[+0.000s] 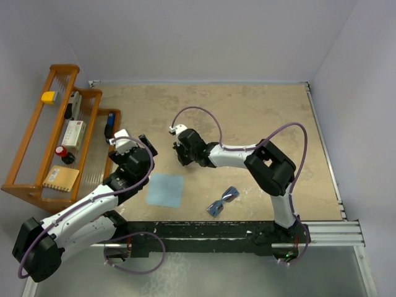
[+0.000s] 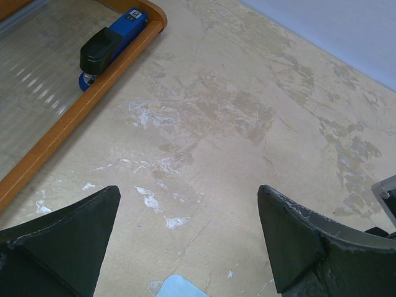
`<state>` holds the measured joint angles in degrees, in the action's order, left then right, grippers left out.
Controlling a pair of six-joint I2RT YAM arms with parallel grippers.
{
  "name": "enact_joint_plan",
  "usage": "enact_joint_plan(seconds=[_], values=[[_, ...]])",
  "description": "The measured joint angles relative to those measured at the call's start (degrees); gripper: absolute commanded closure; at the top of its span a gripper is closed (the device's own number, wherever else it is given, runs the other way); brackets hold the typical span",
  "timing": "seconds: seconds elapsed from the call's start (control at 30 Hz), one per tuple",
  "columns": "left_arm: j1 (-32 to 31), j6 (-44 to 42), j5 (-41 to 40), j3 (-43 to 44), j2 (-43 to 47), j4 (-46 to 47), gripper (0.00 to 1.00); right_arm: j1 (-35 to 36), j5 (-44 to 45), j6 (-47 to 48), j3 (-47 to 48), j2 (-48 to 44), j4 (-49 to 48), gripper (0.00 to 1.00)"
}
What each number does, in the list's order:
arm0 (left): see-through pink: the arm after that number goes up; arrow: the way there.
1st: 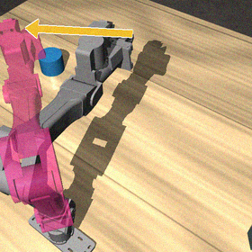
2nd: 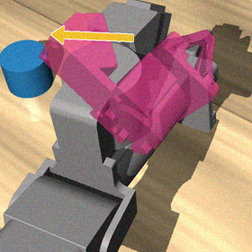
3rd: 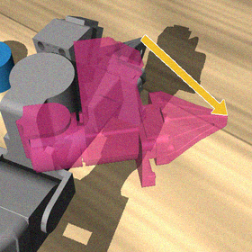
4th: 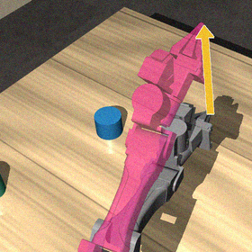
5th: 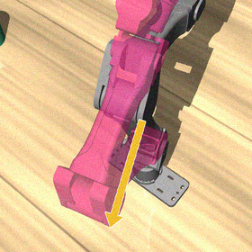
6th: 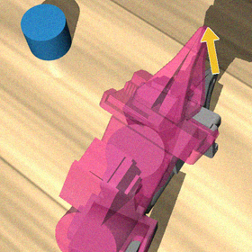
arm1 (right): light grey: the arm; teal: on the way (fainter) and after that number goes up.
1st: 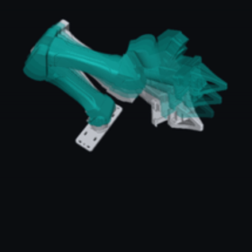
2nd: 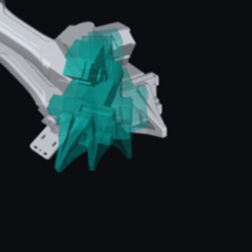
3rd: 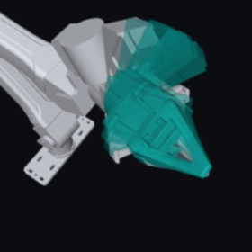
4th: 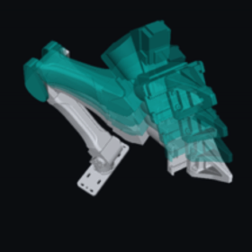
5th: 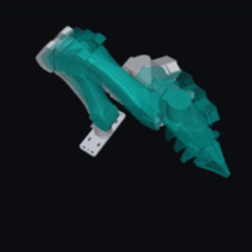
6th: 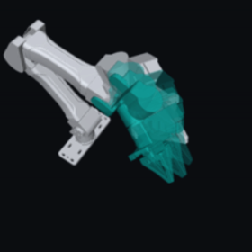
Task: Organize the sunglasses
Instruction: Adjust the sunglasses case at the center of the board.
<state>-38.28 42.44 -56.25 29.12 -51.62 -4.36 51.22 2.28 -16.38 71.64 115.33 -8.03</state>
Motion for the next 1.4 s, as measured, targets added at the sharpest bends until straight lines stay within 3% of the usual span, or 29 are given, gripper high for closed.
enact_joint_plan(seconds=[0.57, 0.97, 1.13, 1.4], values=[[0.0, 0.0, 0.0, 0.0, 0.0, 0.0, 0.10, -7.4, 1.2, 0.3, 6.0, 4.6, 0.5, 0.96], [0.0, 0.0, 0.0, 0.0, -0.9, 0.3, 0.10, -8.3, 1.0, 0.5, 8.5, 5.1, 2.4, 0.94], [0.0, -0.2, 0.1, 0.0, -1.1, 0.9, 0.07, -8.3, -0.3, 0.9, 11.5, 5.0, 5.5, 0.82], [0.0, -0.2, 0.5, -1.9, -2.2, 3.3, 0.06, -8.3, -0.6, 3.2, 18.5, 3.2, 16.4, 0.49]])
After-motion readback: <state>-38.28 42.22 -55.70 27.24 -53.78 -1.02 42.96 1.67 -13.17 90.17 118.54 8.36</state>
